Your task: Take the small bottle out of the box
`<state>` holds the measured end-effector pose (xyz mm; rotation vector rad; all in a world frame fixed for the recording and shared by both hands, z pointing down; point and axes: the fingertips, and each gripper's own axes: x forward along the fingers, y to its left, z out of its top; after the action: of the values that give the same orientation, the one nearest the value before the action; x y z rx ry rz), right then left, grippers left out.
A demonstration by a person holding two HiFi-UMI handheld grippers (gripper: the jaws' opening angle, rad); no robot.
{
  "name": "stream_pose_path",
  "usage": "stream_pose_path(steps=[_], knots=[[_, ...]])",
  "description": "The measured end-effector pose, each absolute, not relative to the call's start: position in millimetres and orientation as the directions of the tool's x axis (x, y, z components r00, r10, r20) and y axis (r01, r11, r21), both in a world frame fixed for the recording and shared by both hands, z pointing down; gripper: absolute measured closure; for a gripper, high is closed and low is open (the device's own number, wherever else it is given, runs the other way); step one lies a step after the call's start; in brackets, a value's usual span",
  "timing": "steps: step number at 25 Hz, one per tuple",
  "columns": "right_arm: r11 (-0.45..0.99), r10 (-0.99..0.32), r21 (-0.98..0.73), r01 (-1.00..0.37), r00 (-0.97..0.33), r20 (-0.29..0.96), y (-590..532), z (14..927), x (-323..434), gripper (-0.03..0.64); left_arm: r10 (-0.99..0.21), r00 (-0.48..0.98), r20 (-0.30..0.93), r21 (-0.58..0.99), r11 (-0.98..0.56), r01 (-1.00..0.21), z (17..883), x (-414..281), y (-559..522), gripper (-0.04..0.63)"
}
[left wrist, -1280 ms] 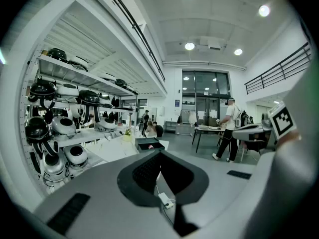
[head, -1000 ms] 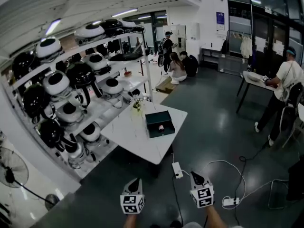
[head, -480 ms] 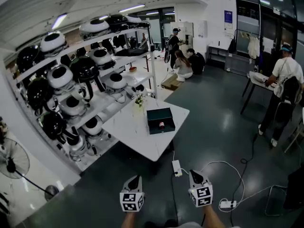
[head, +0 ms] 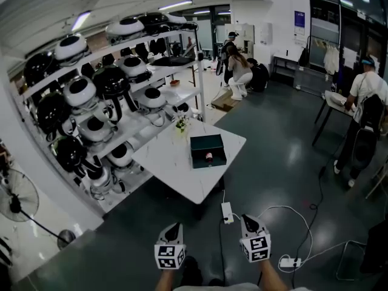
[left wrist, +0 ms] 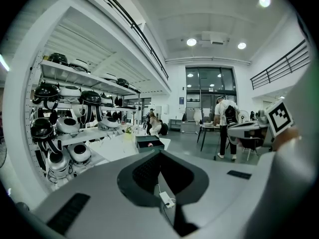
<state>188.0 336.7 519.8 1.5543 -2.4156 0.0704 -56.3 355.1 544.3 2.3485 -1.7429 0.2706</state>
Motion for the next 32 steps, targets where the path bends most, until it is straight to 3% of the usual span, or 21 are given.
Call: stream_pose_path(steps=[21,32], knots=[[0.368,-0.911,0.169,-0.914,-0.319,0.261,164,513,150,0.597,-0.888,0.402,0.222,0.086,-0.393,-0.916,542,-75,146,0.577],[0.333,-0.921,0.179,-0.926,-0.278,0.274,59,509,102,0.596,-0.874,0.434,0.22,0.091,-0.424,-0.901,537,-127,32,0.577]])
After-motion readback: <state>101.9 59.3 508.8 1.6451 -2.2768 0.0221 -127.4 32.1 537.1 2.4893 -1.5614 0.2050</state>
